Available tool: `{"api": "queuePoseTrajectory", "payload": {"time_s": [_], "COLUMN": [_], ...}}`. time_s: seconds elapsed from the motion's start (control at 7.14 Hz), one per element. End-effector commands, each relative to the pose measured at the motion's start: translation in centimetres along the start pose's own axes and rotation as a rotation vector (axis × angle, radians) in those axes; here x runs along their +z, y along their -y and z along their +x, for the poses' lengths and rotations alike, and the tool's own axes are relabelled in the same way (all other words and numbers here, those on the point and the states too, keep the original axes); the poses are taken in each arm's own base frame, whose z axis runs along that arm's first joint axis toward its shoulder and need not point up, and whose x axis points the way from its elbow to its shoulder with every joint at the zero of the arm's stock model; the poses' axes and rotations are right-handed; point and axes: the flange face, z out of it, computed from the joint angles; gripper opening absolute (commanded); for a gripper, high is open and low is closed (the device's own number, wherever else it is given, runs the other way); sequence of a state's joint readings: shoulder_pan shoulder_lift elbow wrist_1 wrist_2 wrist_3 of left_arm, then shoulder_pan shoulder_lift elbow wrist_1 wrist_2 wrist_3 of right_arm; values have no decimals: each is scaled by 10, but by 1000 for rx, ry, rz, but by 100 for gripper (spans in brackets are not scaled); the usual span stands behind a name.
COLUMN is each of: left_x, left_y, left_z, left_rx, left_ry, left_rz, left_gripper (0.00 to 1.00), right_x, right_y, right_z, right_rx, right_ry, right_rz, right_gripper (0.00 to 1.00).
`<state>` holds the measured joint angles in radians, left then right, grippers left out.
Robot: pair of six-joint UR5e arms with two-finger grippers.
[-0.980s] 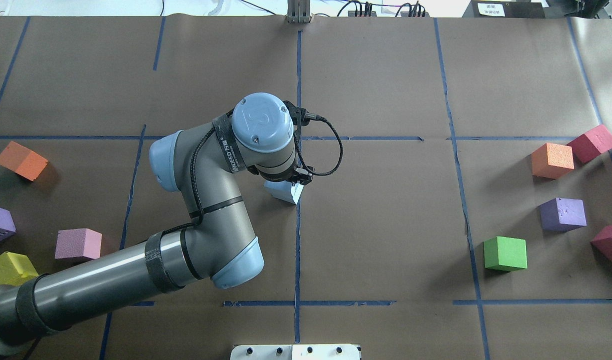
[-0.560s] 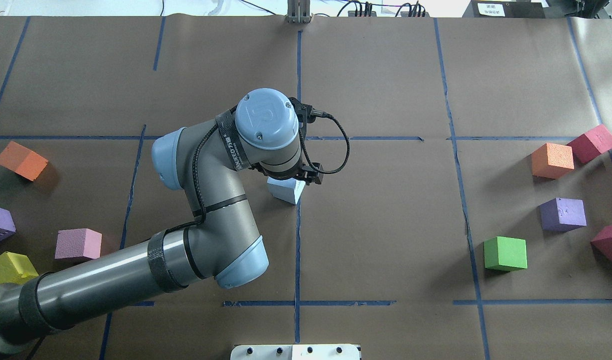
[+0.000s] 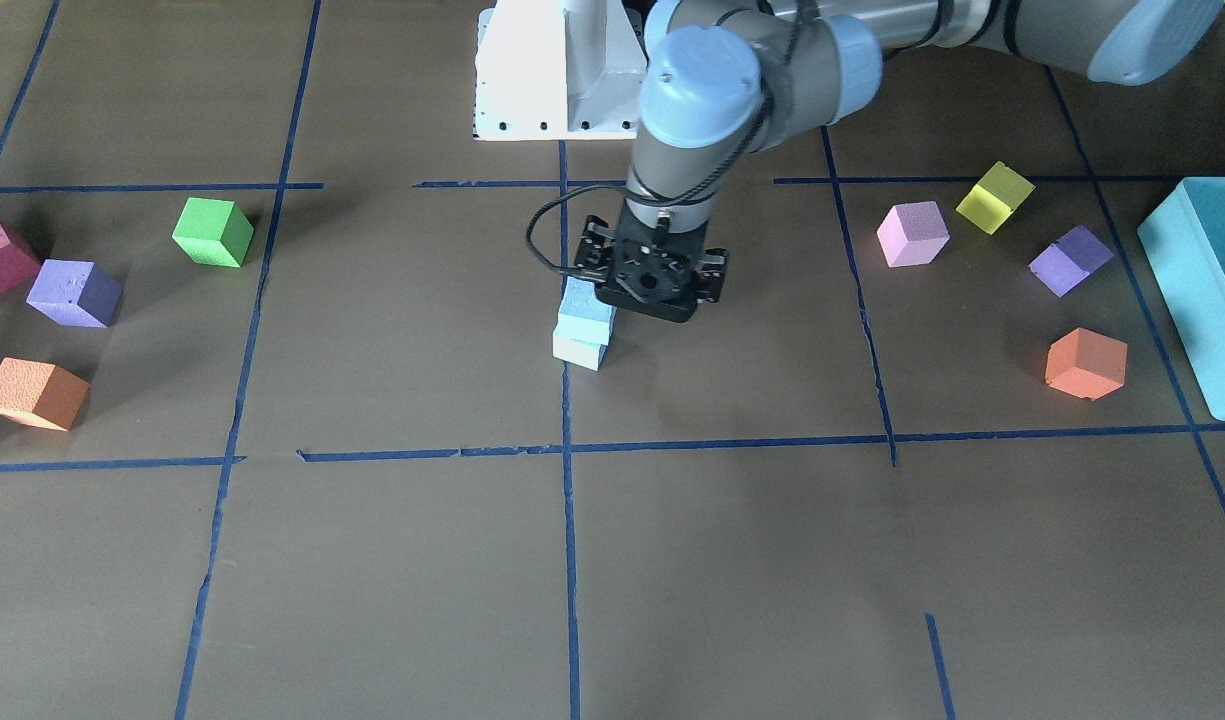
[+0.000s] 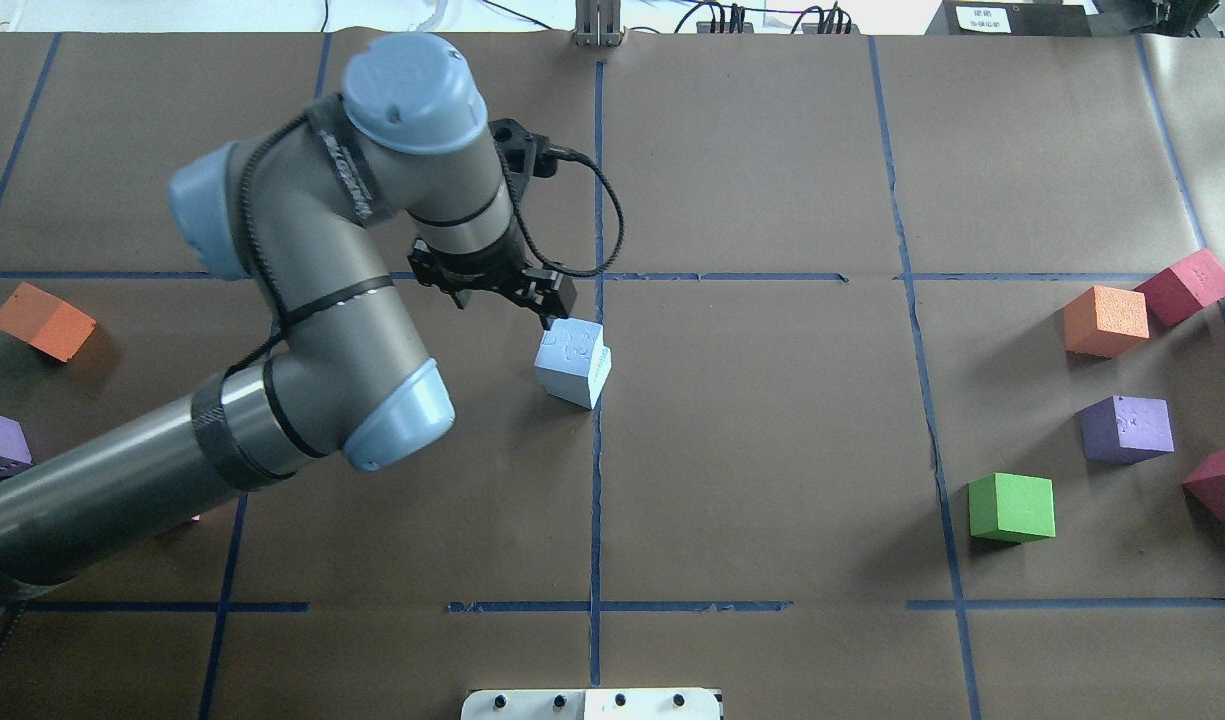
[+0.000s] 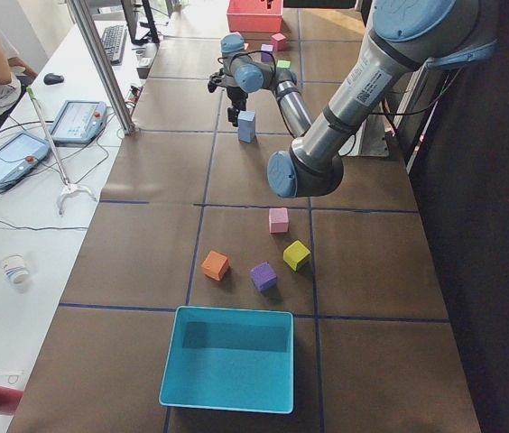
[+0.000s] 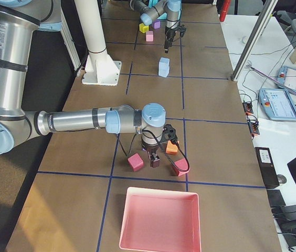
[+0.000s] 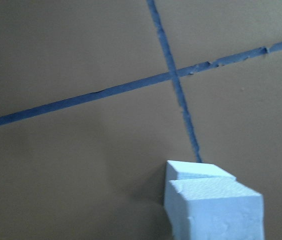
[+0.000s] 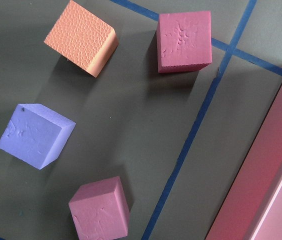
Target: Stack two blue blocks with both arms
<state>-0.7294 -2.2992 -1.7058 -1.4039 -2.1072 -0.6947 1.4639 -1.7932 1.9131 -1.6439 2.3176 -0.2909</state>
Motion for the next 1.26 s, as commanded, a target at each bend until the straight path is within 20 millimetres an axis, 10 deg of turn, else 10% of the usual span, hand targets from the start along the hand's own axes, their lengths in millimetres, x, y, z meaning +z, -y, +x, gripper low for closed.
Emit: {"api": "queuePoseTrajectory", "payload": {"time_s": [0.0, 0.42, 0.7, 0.98, 1.12], "left_x": [-43, -75, -73, -47, -49], "left_y": [-34, -138, -222, -298, -294], "left_z": [-166, -470, -585, -625, -624], "left_rx": [169, -222, -235, -348, -326], "left_ry": [82, 140, 152, 152, 153], "left_rz": [20, -40, 12, -44, -11], "left_gripper": [100, 100, 100, 100, 100], "right_x": [3, 5, 5, 5, 5], "right_y": [-1, -2, -2, -2, -2], "right_z": [2, 4, 4, 4, 4], "right_rx": [7, 62, 64, 60, 59], "right_ry": [2, 0, 0, 1, 1], "right_rz": [-7, -10, -11, -10, -10], "right_gripper": [100, 100, 100, 100, 100]}}
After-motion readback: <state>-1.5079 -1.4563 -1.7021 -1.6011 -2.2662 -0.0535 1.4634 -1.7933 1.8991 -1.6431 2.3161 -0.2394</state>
